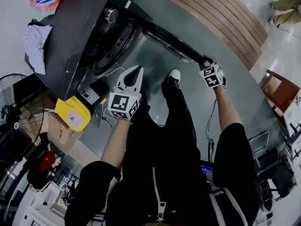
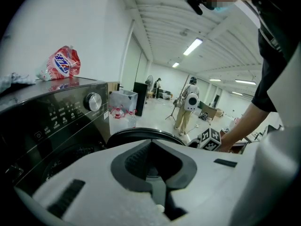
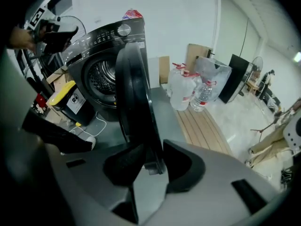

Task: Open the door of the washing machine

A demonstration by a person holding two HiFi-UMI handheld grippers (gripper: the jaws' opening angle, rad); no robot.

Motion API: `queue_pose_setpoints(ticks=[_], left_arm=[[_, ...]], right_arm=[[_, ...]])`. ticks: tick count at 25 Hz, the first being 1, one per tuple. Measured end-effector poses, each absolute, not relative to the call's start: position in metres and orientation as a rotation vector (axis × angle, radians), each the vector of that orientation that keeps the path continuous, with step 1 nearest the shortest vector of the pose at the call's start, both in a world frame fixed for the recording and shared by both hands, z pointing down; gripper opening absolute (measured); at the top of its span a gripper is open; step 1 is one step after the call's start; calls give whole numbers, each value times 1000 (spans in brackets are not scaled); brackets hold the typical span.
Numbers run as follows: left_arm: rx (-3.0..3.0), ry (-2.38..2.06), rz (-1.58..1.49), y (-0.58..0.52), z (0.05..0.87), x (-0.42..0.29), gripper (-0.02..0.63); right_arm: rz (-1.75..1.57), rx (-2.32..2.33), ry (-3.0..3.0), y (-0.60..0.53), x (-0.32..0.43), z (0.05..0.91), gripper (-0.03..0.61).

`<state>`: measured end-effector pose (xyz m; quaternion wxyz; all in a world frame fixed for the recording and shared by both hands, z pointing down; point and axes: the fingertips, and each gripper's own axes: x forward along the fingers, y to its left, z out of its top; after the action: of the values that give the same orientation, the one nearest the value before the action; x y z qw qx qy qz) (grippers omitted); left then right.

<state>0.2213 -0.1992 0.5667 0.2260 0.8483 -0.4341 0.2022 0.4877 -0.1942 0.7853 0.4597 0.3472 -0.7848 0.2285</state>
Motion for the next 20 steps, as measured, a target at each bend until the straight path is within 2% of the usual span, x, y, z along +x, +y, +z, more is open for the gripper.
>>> queue_pose_setpoints(ticks=[9, 13, 15, 17, 20], left_arm=[[2246, -1338, 512, -191, 570, 188, 6], [2209, -1430, 482, -175, 559, 154, 6], [2180, -1487, 460, -160, 551, 134, 6], [2150, -1552, 427, -145, 543, 116, 6], [2118, -1640, 370, -122, 527, 96, 6]], right_arm=[[404, 944, -1728, -304, 545, 779, 100], [290, 971, -1632, -326, 555, 760, 161], [271, 1000, -1609, -323, 553, 749, 161], [272, 1049, -1631, -320, 542, 732, 152], [322, 1133, -1764, -308, 498, 696, 94]])
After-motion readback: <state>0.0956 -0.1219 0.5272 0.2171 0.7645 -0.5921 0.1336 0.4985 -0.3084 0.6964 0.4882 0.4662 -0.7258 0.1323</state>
